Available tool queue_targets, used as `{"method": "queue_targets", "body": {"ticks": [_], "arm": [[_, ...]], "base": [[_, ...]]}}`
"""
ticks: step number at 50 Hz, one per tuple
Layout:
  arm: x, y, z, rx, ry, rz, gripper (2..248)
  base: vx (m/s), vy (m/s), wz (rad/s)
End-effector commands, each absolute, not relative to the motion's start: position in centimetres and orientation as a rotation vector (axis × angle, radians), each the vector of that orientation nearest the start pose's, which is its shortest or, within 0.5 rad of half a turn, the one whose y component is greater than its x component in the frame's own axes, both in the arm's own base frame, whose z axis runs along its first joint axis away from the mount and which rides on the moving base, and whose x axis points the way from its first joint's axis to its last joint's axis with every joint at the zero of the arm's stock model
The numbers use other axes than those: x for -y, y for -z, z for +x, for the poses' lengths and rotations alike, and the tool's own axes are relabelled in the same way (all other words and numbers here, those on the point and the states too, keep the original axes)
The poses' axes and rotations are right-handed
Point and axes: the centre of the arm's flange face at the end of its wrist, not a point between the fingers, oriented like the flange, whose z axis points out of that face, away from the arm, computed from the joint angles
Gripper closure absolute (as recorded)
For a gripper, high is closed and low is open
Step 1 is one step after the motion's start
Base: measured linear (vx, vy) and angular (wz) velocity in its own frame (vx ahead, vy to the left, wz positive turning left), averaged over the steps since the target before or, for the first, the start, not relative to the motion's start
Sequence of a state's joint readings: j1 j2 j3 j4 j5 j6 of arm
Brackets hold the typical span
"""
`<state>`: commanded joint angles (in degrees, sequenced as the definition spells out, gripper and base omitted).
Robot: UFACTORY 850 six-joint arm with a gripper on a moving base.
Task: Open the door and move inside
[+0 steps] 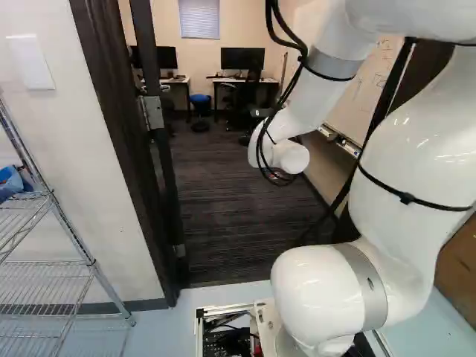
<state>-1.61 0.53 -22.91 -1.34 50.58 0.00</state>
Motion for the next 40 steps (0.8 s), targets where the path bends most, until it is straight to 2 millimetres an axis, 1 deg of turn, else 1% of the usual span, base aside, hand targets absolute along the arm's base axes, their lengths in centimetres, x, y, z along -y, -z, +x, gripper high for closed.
{"method": "queue_targets", "body": {"ticks": [7,20,28,40], "arm": [[0.7,-39.4,36.8,0.000,1.884,-2.525,3],[0.4,-38.6,33.4,0.000,1.864,-2.536,3],[0.3,-38.1,31.6,0.000,1.853,-2.542,3],[0.1,-37.5,29.6,0.000,1.840,-2.549,3]], "base": [[0.000,0.000,0.000],[0.000,0.000,0.000],[0.000,0.000,0.000],[0.000,0.000,0.000]]}}
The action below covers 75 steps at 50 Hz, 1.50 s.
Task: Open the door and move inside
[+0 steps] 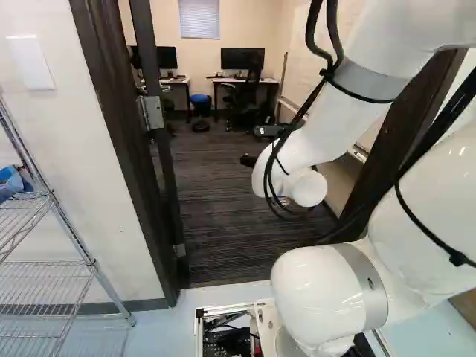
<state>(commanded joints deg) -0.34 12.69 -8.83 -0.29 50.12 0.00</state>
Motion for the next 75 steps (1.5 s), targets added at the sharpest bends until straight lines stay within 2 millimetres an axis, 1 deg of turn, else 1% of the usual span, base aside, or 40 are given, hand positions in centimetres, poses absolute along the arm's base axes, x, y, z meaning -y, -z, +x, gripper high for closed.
{"method": "queue_targets", "body": {"ticks": [12,25,48,75], "arm": [[0.1,-37.0,28.1,0.000,1.831,-2.554,3],[0.0,-36.6,27.2,0.000,1.825,-2.557,3],[0.0,-36.6,27.0,0.000,1.824,-2.558,3],[0.0,-36.6,27.0,0.000,1.824,-2.558,3]], "base": [[0.000,0.000,0.000],[0.000,0.000,0.000],[0.001,0.000,-0.004],[0.052,0.002,-0.001]]}}
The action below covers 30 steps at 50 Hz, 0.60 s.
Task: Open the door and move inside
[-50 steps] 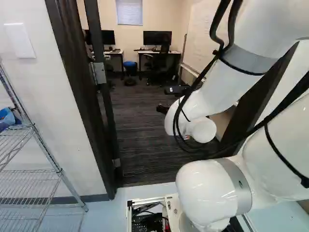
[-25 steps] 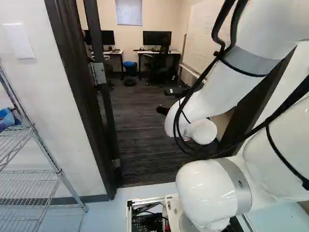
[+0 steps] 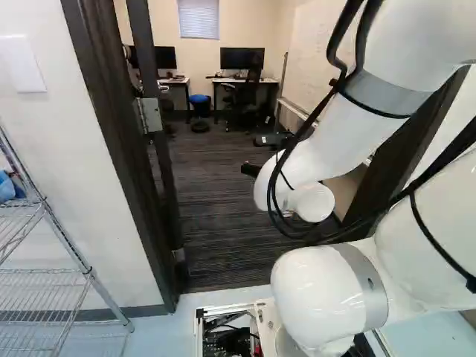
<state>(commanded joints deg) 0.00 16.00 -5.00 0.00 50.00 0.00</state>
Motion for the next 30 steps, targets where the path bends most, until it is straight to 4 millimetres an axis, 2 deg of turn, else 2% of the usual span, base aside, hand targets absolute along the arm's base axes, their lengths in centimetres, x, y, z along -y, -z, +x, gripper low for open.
{"method": "queue_targets", "body": {"ticks": [30], "arm": [[0.00,-36.56,27.03,0.000,1.824,-2.558,3]], "base": [[0.118,-0.025,-0.003]]}}
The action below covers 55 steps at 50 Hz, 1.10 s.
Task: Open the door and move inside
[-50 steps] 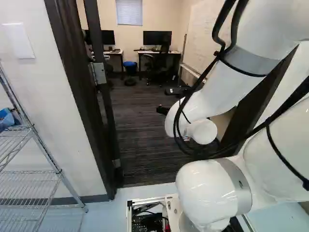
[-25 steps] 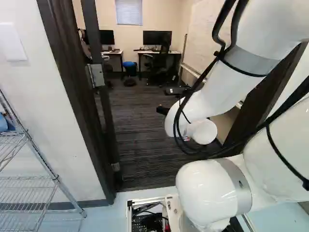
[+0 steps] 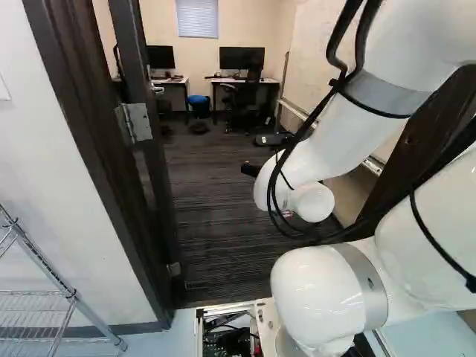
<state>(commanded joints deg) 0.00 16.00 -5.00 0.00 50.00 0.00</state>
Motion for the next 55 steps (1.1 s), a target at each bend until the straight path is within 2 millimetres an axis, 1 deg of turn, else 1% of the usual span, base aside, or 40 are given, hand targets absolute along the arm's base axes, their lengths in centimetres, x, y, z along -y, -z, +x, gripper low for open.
{"method": "queue_targets", "body": {"ticks": [16,55], "arm": [[0.00,-36.56,27.03,0.000,1.824,-2.558,3],[0.00,-36.56,27.03,0.000,1.824,-2.558,3]], "base": [[0.147,-0.017,-0.007],[0.163,0.000,-0.010]]}}
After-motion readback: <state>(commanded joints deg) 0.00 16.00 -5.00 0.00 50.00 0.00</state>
